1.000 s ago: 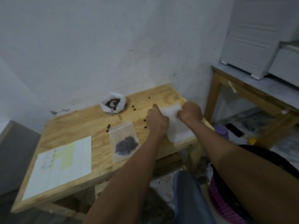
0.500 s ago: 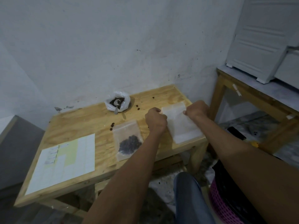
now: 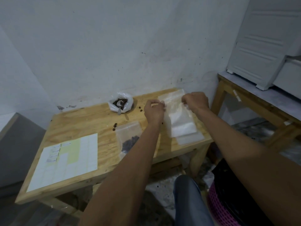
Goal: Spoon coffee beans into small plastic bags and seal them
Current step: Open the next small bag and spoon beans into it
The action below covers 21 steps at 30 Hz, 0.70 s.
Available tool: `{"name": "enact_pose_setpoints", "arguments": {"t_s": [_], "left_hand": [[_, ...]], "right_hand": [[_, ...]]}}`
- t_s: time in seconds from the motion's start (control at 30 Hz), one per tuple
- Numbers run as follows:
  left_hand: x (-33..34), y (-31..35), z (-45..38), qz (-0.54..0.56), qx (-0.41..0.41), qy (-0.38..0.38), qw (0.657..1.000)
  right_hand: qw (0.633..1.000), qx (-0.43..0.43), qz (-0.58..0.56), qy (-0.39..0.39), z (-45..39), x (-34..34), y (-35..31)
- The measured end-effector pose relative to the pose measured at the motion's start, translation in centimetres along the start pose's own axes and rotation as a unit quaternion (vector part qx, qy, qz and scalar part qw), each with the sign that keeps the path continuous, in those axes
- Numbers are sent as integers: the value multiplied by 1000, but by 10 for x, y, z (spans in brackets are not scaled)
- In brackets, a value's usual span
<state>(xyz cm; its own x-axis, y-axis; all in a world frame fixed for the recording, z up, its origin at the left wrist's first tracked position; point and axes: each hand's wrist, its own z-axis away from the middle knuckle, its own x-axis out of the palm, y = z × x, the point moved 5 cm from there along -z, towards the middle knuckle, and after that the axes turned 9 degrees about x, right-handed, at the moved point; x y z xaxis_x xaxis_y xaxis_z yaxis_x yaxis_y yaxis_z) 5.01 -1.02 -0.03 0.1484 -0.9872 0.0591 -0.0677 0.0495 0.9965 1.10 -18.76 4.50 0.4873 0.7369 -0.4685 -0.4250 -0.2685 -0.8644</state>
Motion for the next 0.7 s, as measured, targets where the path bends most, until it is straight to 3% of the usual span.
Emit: {"name": "enact_pose_setpoints", "arguments": {"t_s": [0.07, 0.17, 0.4, 0.57, 0.7], "left_hand": [[-7, 16, -6, 117, -40, -20, 992], [-33, 45, -18, 121, -1, -52, 991], [-113, 83, -43, 10, 128, -31, 991], [-155, 95, -42, -144, 249, 92, 953], [-159, 103, -40, -146, 231, 70, 959]], "right_hand": [[994, -10, -96, -58, 6, 4, -19], [972, -19, -183, -144, 17, 14, -50], [953, -147, -46, -261, 61, 63, -114], [955, -162, -20, -249, 82, 100, -130], [949, -168, -28, -266, 93, 129, -132]]}}
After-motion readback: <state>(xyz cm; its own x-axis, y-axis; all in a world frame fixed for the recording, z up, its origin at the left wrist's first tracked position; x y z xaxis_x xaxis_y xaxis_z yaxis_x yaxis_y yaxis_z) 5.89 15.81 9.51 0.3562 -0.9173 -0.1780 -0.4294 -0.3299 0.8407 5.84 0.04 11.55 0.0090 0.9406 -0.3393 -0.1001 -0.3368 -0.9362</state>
